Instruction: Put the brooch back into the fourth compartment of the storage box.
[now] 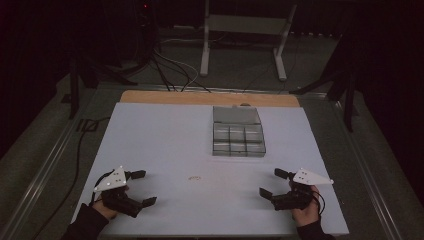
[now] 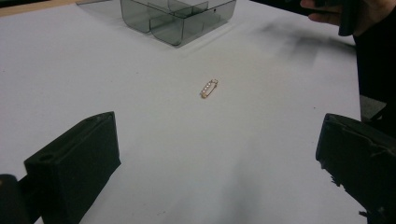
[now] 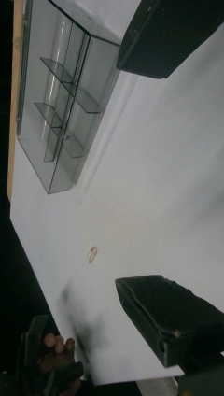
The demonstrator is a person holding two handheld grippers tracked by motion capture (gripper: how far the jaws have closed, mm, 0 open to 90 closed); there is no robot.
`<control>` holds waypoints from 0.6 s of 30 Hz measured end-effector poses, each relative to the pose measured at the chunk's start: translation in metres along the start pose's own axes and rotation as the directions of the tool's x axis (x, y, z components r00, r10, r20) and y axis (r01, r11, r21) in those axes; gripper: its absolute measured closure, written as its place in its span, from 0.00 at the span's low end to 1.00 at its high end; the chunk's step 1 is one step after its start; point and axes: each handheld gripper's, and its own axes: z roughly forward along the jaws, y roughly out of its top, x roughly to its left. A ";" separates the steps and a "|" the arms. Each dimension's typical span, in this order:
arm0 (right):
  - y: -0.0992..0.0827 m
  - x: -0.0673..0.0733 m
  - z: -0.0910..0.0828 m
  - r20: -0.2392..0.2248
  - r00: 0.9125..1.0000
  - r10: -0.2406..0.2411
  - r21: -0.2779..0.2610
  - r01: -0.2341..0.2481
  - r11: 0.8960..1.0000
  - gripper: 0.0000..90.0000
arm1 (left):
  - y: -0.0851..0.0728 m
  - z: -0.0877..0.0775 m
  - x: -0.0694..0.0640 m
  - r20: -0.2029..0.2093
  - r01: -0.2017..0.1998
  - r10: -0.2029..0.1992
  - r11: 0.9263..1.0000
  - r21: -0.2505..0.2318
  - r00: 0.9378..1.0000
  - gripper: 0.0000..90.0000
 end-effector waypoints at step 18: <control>0.001 0.001 -0.001 -0.001 1.000 0.002 -0.002 -0.002 1.000 0.00 | -0.002 -0.001 0.003 -0.013 0.011 -0.011 1.000 0.009 1.000 0.01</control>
